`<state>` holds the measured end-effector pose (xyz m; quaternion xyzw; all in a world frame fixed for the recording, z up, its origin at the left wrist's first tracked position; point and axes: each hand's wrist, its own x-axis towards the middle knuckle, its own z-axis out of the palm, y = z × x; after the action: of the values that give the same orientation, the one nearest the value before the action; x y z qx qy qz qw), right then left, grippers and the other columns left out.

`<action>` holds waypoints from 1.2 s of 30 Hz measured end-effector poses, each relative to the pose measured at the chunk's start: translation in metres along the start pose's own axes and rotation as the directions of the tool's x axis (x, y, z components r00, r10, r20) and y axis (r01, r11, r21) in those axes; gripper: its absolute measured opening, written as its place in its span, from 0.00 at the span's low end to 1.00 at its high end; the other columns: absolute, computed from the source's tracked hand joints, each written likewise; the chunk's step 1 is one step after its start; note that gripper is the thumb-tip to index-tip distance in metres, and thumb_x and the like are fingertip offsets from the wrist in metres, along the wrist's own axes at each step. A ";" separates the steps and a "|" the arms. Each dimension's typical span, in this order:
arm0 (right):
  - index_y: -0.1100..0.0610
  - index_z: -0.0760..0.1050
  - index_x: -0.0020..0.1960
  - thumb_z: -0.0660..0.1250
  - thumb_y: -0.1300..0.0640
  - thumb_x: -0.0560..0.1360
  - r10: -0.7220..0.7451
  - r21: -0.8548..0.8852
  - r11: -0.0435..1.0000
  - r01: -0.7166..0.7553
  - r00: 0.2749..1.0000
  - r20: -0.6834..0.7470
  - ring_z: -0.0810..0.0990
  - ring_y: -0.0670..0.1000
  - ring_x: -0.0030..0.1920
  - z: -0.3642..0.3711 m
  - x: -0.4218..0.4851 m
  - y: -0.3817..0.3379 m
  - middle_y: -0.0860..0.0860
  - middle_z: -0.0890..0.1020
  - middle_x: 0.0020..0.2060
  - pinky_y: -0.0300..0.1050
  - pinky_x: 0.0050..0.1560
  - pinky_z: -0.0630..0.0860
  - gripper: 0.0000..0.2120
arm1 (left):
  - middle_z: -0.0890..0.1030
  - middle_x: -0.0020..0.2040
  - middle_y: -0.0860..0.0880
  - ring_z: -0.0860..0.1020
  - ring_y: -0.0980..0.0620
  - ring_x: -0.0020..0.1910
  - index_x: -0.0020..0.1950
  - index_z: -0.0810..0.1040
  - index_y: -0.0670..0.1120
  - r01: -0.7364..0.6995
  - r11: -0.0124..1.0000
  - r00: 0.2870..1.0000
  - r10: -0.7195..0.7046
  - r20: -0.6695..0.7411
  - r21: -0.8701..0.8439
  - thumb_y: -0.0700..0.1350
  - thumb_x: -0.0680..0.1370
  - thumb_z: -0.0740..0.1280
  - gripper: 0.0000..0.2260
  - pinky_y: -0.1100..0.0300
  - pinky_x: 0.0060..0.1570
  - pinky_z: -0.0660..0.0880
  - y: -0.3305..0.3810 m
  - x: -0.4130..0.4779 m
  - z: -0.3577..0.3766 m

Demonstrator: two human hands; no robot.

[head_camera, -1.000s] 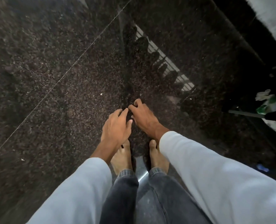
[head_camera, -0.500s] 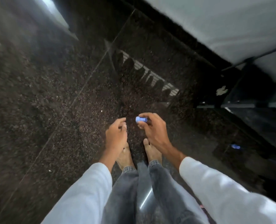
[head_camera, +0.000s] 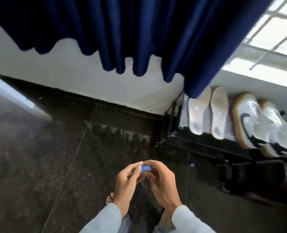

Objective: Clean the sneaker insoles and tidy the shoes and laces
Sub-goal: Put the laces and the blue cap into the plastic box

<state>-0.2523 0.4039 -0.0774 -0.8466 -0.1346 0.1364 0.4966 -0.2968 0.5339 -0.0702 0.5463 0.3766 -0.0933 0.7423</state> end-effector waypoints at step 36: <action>0.54 0.81 0.51 0.73 0.61 0.73 0.357 0.107 0.896 -0.431 0.557 -0.750 0.84 0.46 0.44 -0.540 -0.170 0.138 0.50 0.84 0.46 0.36 0.47 0.81 0.08 | 0.84 0.58 0.45 0.83 0.49 0.59 0.63 0.77 0.45 0.011 0.964 0.819 -0.161 0.550 0.265 0.35 0.82 0.64 0.11 0.54 0.63 0.79 -0.035 -0.158 0.568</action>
<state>-0.2004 -0.1571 0.0722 -0.8546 0.2705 -0.1255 0.4251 -0.1668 -0.0229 0.0759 0.5650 0.1487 -0.3318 0.7407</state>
